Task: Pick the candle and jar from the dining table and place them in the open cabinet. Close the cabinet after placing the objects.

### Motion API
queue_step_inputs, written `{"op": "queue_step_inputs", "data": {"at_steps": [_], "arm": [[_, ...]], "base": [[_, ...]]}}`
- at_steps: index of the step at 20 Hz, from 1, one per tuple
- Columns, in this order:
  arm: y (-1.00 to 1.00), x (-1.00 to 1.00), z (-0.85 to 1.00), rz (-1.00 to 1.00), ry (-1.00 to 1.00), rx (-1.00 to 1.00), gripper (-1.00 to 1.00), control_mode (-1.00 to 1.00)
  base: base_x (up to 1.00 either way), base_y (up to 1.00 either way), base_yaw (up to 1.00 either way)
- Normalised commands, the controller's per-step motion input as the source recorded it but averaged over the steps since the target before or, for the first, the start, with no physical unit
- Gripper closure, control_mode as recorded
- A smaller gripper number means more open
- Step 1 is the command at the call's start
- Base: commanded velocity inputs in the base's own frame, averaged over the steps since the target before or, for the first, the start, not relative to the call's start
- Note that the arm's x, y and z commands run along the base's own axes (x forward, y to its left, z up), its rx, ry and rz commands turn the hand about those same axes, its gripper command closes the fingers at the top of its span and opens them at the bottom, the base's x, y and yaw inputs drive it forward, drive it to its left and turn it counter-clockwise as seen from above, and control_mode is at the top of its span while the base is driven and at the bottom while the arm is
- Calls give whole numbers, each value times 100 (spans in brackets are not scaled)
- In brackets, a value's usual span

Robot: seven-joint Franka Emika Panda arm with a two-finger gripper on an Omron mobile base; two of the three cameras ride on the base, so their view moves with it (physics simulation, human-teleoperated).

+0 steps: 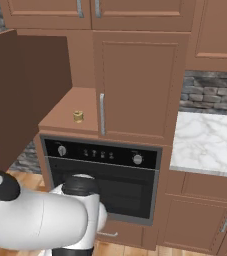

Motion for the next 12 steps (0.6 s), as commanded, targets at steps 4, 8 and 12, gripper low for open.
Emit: {"op": "queue_step_inputs", "data": {"at_steps": [4,8,12], "arm": [[31,-35,-41,-32,-17,-20,-100,-100],[16,-36,-59,-54,-12,-16,-100,-100],[28,-13,-61,-66,-8,-13,-100,-100]], "base": [[0,0,0],[0,0,0],[0,0,0]]}}
